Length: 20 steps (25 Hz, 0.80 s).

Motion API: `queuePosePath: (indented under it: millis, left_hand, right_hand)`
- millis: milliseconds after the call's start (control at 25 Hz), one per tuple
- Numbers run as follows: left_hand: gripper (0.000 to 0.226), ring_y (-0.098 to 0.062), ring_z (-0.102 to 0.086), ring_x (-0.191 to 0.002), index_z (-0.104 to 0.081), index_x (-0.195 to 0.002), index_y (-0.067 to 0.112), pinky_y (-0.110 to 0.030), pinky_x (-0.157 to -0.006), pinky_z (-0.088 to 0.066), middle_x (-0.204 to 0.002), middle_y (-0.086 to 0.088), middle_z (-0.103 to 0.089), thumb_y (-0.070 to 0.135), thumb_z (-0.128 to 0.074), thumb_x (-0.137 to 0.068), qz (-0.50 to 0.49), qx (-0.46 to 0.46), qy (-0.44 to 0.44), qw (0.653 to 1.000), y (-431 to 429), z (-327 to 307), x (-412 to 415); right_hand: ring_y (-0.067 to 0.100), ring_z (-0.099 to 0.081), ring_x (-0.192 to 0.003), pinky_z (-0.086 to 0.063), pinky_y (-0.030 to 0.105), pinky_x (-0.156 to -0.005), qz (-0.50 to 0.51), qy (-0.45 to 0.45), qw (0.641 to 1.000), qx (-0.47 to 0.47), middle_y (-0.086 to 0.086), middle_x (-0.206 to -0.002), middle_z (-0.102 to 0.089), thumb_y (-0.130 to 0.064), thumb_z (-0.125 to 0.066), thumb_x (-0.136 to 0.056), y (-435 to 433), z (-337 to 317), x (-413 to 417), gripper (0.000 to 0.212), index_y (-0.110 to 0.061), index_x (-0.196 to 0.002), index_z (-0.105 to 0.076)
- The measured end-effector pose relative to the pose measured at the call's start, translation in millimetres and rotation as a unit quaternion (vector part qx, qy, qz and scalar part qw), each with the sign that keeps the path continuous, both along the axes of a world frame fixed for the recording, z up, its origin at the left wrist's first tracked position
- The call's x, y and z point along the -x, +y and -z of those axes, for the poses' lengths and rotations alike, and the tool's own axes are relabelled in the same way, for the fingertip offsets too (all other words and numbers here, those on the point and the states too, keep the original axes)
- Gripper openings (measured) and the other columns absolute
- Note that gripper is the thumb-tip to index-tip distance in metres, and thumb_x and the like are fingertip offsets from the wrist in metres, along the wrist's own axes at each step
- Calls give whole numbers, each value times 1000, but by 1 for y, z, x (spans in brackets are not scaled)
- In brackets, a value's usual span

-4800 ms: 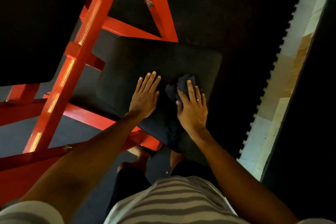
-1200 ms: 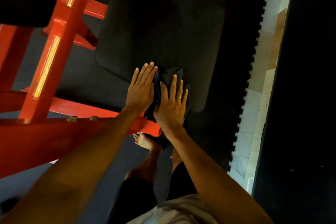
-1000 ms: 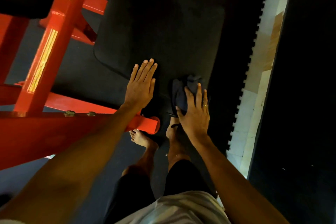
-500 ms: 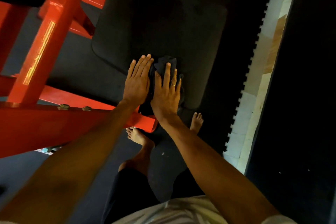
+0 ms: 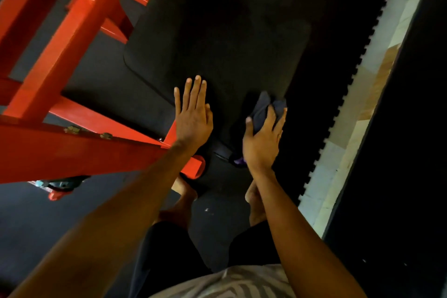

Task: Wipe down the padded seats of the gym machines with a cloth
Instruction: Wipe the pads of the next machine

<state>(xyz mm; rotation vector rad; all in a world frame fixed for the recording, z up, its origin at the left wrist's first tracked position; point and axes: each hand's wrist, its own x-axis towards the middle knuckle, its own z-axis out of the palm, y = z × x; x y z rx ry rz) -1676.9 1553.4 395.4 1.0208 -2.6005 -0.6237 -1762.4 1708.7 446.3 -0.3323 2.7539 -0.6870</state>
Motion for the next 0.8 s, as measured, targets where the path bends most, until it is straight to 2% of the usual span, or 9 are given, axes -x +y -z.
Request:
queuePosePath:
  millis: [80, 160, 320, 480, 640, 800]
  left_hand:
    - [60, -27, -17, -155, -34, -156, 7, -49, -127, -2, -166, -8, -26, 15, -39, -97, 20, 4, 0, 1000, 7, -1, 6]
    - [59, -27, -20, -154, -37, -154, 5, -48, -127, -6, -164, -11, -30, 14, -38, -95, 72, 10, 12, 997, 18, -1, 10]
    - [54, -27, -25, -153, -40, -153, 5, -45, -128, -7, -162, -11, -34, 19, -40, -101, 50, 16, 17, 998, 41, -2, 22]
    - [55, -26, -25, -153, -40, -153, 7, -50, -126, -14, -162, -9, -34, 23, -39, -101, 35, 44, -2, 998, 41, 0, 27]
    - [54, -24, -23, -154, -37, -155, 8, -52, -125, -16, -163, -9, -33, 25, -35, -103, 31, 50, -5, 998, 44, 1, 30]
    - [56, -25, -21, -154, -35, -156, 8, -50, -126, -13, -164, -9, -30, 22, -36, -102, 38, 44, -22, 998, 46, 1, 30]
  right_hand:
    - [40, -38, -143, -45, 53, -101, 93, -39, 994, 40, 10, -167, -21, -49, -55, -100, -20, -2, 36, 69, -27, -159, -26]
    - [40, -47, -137, -45, 52, -100, 140, -61, 986, 63, 8, -163, -32, -52, -54, -100, -25, 0, 60, 72, -28, -160, -24]
    - [34, -51, -135, -46, 49, -100, 138, -63, 985, 85, 5, -161, -37, -54, -57, -98, 0, 4, 30, 76, -27, -160, -23]
    - [32, -53, -132, -49, 45, -97, 122, -100, 981, 110, 6, -158, -39, -53, -58, -98, 18, 4, -8, 76, -23, -159, -24]
    - [40, -55, -128, -49, 49, -92, 141, -108, 981, 76, 12, -157, -38, -55, -52, -100, -3, 9, 34, 73, -20, -158, -26]
    - [42, -56, -125, -48, 52, -93, 148, -134, 976, 86, 13, -157, -37, -57, -48, -101, -9, 13, 68, 71, -23, -158, -23]
